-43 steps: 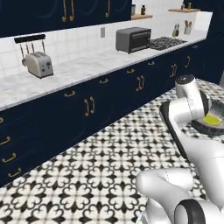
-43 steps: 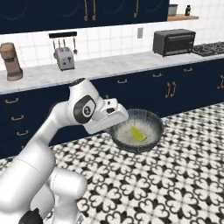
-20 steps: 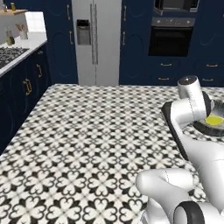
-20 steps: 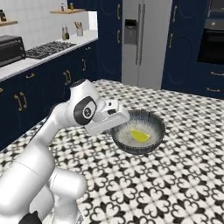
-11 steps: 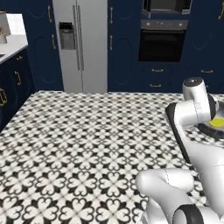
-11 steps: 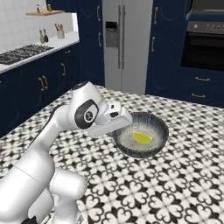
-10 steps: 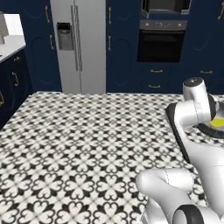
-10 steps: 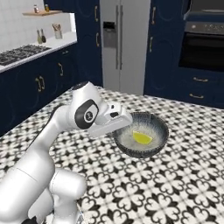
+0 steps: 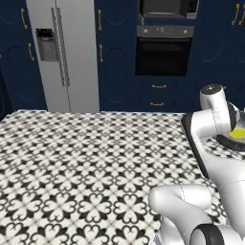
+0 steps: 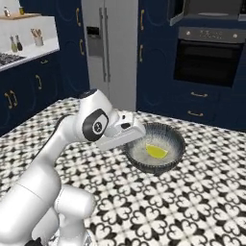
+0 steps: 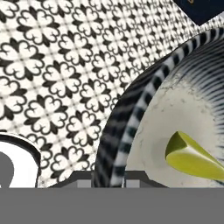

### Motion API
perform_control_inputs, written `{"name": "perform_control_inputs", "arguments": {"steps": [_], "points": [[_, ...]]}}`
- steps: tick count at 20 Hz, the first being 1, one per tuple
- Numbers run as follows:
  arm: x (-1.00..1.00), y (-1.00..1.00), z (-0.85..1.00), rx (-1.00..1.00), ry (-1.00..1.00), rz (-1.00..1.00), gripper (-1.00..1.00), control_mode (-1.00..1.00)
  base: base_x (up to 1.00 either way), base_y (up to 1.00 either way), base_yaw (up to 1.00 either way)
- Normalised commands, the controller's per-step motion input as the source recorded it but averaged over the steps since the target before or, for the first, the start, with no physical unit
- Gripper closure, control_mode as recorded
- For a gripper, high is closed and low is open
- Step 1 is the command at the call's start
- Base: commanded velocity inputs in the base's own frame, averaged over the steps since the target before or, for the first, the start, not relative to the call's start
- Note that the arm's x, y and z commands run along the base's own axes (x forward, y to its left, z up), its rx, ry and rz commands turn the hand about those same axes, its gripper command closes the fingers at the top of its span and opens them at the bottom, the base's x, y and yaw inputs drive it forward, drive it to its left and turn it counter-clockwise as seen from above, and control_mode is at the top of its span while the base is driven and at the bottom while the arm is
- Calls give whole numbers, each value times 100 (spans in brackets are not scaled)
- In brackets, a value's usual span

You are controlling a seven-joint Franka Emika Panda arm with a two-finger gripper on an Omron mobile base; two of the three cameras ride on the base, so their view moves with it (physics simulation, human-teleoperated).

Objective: Pick the lemon wedge from the sink and place it in the bowl. Then pick the bowl and place it in the microwave. Then close the microwave door and press the start button.

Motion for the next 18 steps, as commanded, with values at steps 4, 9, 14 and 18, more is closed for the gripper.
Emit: {"name": "perform_control_inputs", "arguments": {"steps": [4,9,14,18], "points": [[0,0,0,0,0,0,100,100,100,-100,0],[0,0,0,0,0,0,100,100,100,-62,0],[0,0,0,0,0,0,100,100,100,-8,0],[0,0,0,0,0,0,100,100,100,-10,0]]}}
